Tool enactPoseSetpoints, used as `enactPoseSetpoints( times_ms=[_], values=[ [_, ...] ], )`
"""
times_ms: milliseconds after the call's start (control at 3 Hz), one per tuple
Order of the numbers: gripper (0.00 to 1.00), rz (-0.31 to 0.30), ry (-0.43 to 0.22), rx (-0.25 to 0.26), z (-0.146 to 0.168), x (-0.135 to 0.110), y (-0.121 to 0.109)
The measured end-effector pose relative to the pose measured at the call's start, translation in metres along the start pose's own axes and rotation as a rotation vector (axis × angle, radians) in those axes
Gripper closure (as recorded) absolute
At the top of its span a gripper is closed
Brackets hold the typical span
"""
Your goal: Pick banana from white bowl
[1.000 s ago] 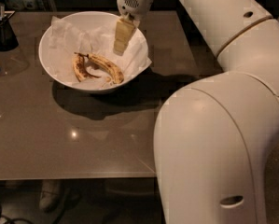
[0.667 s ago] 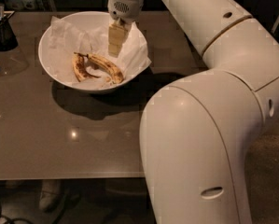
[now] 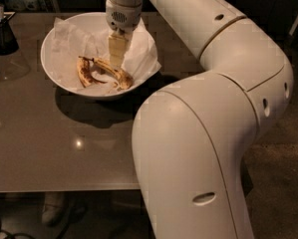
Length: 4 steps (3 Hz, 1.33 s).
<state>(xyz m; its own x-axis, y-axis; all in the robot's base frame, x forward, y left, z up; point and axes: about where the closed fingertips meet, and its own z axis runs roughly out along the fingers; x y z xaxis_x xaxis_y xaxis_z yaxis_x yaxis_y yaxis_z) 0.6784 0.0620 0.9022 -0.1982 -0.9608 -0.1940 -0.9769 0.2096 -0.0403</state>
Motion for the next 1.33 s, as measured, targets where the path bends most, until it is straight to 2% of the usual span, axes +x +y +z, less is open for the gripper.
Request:
enactPoseSetpoints(
  times_ms=[333, 667, 1000, 1333],
  values=[
    [0.61, -0.003, 0.029, -0.011, 0.012, -0.004, 0.000],
    [0.57, -0.011, 0.041, -0.017, 0.018, -0.008, 0.000],
    [0.41, -0.011, 0.044, -0.026, 0.022, -0.010, -0.001],
    [0.37, -0.004, 0.040, -0.037, 0.025, -0.011, -0.001]
  ],
)
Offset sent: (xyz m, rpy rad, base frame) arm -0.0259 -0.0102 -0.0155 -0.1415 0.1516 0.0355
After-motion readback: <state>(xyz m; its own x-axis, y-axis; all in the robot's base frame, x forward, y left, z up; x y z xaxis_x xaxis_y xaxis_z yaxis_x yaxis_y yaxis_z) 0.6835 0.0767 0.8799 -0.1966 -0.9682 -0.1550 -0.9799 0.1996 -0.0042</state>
